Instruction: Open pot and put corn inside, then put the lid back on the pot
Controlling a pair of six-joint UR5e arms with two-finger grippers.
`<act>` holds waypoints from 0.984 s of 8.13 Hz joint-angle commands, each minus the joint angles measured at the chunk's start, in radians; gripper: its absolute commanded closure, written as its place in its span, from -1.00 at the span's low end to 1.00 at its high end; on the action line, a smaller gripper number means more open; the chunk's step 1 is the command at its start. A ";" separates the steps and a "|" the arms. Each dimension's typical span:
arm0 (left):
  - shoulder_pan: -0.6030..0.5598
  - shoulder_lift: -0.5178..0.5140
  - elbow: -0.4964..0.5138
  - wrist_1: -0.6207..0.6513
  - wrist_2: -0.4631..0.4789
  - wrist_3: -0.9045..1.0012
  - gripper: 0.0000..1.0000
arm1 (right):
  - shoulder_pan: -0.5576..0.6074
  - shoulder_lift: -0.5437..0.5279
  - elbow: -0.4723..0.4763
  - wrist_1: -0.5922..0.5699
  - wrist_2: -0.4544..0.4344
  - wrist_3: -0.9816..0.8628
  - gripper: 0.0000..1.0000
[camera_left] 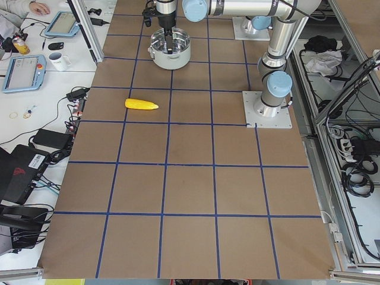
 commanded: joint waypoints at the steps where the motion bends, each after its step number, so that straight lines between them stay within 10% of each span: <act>1: 0.000 0.004 -0.014 -0.012 -0.004 0.002 -1.00 | 0.002 0.023 0.001 -0.012 0.005 0.026 -1.00; 4: 0.011 -0.011 -0.011 -0.055 -0.002 0.087 -1.00 | 0.116 0.136 -0.019 -0.220 -0.015 0.170 -1.00; 8: 0.069 -0.190 -0.012 0.286 -0.002 0.404 -1.00 | 0.207 0.219 -0.022 -0.329 -0.069 0.283 -1.00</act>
